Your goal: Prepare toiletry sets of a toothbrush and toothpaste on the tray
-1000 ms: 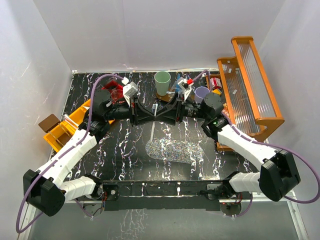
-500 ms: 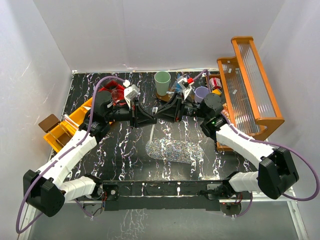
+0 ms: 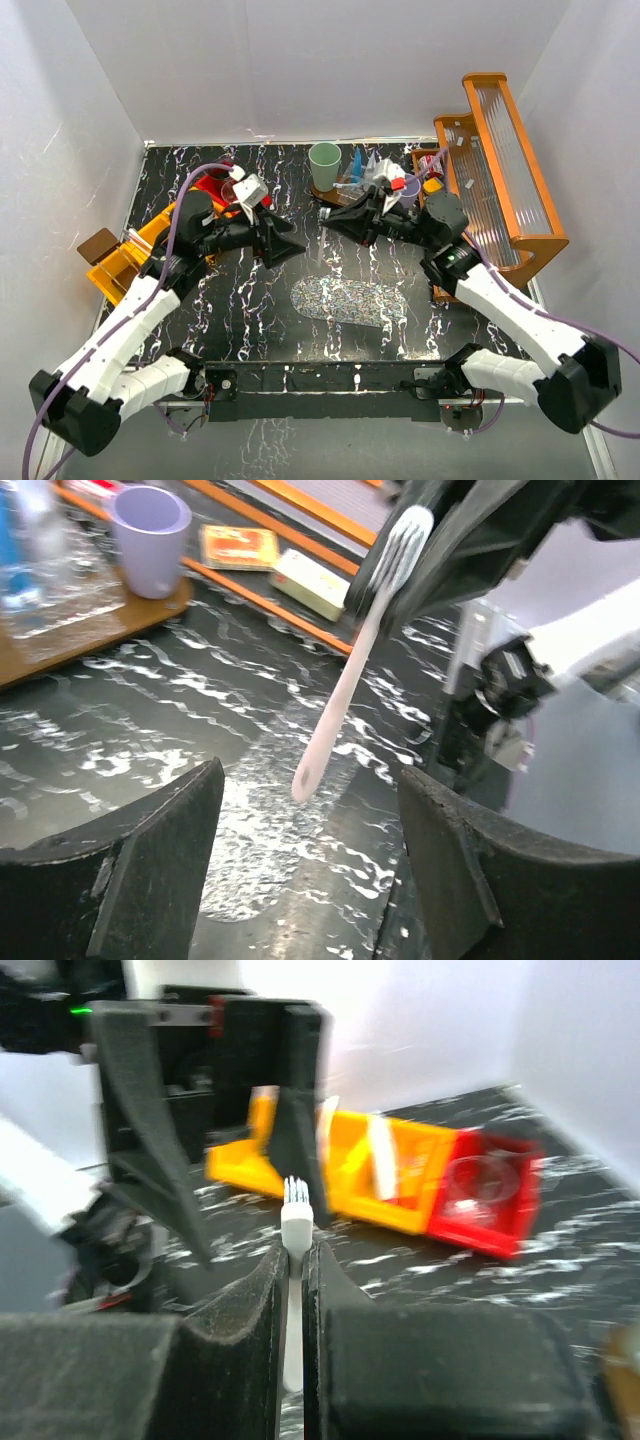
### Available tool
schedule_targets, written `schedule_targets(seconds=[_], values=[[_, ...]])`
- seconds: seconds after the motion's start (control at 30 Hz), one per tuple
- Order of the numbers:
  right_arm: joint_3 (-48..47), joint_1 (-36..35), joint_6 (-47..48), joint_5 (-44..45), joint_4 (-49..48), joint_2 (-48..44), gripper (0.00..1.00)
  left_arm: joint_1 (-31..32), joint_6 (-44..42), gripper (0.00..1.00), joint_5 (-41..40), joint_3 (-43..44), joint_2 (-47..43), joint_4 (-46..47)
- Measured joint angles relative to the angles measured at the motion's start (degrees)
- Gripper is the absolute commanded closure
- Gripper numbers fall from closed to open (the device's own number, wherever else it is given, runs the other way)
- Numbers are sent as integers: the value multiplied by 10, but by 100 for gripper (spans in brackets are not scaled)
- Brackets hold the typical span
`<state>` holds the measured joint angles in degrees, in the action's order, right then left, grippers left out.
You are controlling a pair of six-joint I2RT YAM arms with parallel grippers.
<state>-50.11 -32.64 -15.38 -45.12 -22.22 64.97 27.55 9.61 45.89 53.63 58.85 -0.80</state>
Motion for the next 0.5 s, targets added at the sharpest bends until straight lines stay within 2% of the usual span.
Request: schedule_targets(seconds=[0.1, 0.2, 0.37, 0.5], values=[[1, -1, 81, 100, 39, -46, 100, 0, -23, 28, -87, 0, -44, -23], [10, -2, 135, 216, 36, -68, 100, 0, -43, 26, -178, 0, -81, -31], [61, 2, 208, 383, -62, -35, 100, 0, -65, 21, -313, -7, -116, -12], [87, 19, 246, 450, -163, 36, 100, 0, -82, 19, -396, -26, -132, 13]])
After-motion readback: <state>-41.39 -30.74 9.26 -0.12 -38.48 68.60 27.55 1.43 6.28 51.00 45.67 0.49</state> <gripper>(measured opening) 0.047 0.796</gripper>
